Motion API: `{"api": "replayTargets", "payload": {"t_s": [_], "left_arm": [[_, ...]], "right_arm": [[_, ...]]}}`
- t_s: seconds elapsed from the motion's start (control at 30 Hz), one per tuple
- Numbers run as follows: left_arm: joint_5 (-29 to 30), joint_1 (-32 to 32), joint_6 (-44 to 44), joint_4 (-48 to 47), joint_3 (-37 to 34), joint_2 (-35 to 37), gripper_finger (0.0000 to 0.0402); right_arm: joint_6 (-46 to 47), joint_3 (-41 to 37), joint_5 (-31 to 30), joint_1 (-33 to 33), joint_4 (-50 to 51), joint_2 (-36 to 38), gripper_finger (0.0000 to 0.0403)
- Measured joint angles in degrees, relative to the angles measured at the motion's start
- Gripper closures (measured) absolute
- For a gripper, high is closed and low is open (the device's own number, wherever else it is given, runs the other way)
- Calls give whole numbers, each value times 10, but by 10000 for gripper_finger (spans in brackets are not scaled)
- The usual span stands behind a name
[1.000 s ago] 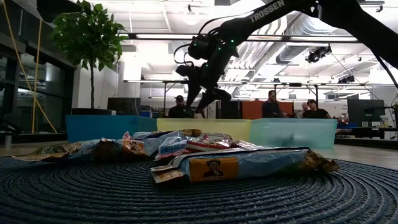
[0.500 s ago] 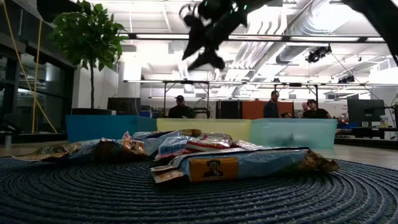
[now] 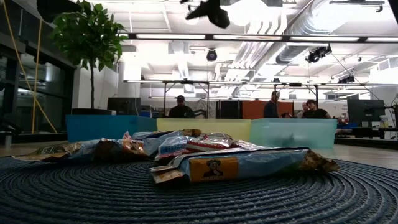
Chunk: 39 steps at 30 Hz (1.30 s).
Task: Pick and place Granola Bars by type
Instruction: Put the yellow granola bar into the yellow bin
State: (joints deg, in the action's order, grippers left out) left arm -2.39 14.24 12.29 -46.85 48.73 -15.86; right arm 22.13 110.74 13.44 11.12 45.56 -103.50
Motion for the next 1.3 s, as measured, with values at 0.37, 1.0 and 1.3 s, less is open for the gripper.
{"api": "replayTargets", "payload": {"t_s": [0.37, 1.0, 1.3], "left_arm": [[0, 0, 0, 0, 0, 0, 129], [-1, 0, 0, 0, 0, 0, 129], [-2, 0, 0, 0, 0, 0, 129]], "right_arm": [[95, 0, -54, -176, 23, -3, 242], [164, 0, -243, -364, -5, -30, 242], [108, 0, -180, -387, 63, -124, 242]]}}
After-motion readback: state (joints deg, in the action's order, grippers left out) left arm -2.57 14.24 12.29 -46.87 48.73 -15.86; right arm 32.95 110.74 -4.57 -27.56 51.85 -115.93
